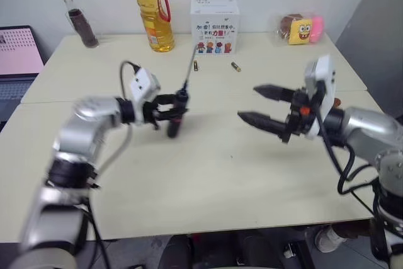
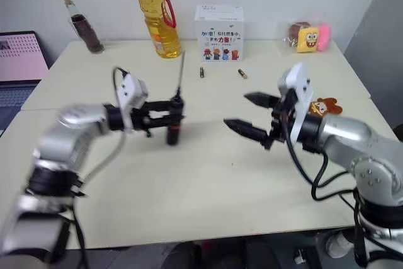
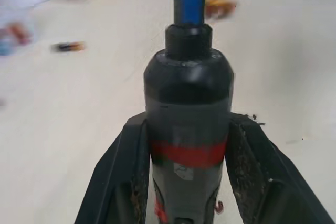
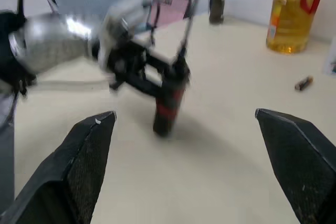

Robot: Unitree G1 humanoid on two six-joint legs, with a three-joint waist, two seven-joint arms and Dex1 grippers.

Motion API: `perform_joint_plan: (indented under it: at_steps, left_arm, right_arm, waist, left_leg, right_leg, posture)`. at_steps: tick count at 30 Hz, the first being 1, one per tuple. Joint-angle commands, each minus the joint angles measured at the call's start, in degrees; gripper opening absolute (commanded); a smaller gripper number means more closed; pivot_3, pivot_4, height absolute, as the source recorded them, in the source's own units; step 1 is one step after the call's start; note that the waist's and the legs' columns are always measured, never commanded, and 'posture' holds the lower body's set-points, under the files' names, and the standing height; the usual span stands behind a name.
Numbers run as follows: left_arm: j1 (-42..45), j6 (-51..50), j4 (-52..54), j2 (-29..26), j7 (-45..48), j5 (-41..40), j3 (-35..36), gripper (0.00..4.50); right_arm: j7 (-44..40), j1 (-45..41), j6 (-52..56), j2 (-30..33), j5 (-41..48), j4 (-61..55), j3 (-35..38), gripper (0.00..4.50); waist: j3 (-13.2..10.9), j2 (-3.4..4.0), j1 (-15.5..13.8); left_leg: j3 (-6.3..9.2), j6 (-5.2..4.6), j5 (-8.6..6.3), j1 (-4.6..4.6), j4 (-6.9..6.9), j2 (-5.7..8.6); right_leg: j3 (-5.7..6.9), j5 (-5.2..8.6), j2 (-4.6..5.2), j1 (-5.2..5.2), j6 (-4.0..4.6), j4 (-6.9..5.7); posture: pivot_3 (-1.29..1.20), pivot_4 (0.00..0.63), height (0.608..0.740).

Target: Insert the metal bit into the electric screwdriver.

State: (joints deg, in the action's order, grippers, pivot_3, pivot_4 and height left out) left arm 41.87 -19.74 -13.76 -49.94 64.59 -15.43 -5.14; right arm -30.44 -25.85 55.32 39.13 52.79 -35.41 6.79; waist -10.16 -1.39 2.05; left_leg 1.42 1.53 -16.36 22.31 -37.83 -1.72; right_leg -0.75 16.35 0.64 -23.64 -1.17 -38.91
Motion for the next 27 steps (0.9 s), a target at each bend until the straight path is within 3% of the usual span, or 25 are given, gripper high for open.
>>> perform_joint_plan:
  at_steps: [1, 7, 16, 18, 27]
  left_arm:
    - [2.41, 4.01, -3.28, -4.83, 9.75, 4.51, -3.83, 1.66]
    - [3.61, 7.57, -10.34, -2.24, 10.41, 10.62, -8.17, 1.66]
    - [6.15, 14.27, -21.54, 9.51, 5.28, 17.27, -11.60, 1.66]
    - [6.33, 15.45, -22.89, 10.62, 5.10, 18.06, -11.40, 2.35]
    - [5.97, 14.03, -21.33, 6.83, 8.26, 15.87, -7.17, 4.09]
  right_arm:
    - [-0.81, 3.83, -5.14, 0.54, -3.01, -5.15, 0.29, 4.48]
    - [0.60, 7.77, -7.41, -0.59, -4.52, -7.32, -0.32, 4.48]
    - [0.63, 9.14, -9.96, -1.66, -7.90, -6.03, -3.04, 4.48]
    - [0.27, 9.41, -10.60, -1.60, -8.80, -5.68, -3.46, 4.50]
    - [-3.17, 10.43, -12.28, -0.15, -10.75, -3.75, -3.98, 4.50]
  waist:
    - [-0.12, 0.20, -0.25]
    - [-0.20, 0.02, -0.67]
    - [-0.20, 0.02, -0.42]
    - [-0.20, 0.02, -0.50]
    - [-0.20, 0.01, -0.50]
  left_leg:
    - [-0.08, -0.01, -0.01, 0.14, -0.02, 0.11]
    - [0.00, 0.02, 0.01, 0.63, -0.20, 0.12]
    - [-0.03, 0.00, 0.01, 0.53, -0.18, 0.11]
    - [-0.03, 0.00, 0.00, 0.58, -0.20, 0.12]
    - [0.00, 0.01, 0.01, 0.59, -0.28, 0.20]
  right_leg:
    - [0.00, 0.01, 0.22, -0.10, -0.03, 0.01]
    - [0.07, 0.02, 0.40, -0.42, -0.06, -0.03]
    - [0.02, 0.00, 0.24, -0.42, -0.06, -0.12]
    - [0.08, 0.00, 0.27, -0.41, -0.06, -0.10]
    - [0.07, -0.01, 0.40, -0.39, -0.08, -0.14]
  posture:
    - [0.00, 0.150, 0.740]
    - [0.00, 0.150, 0.740]
    - [0.00, 0.150, 0.740]
    - [0.00, 0.150, 0.740]
    - [0.00, 0.150, 0.740]
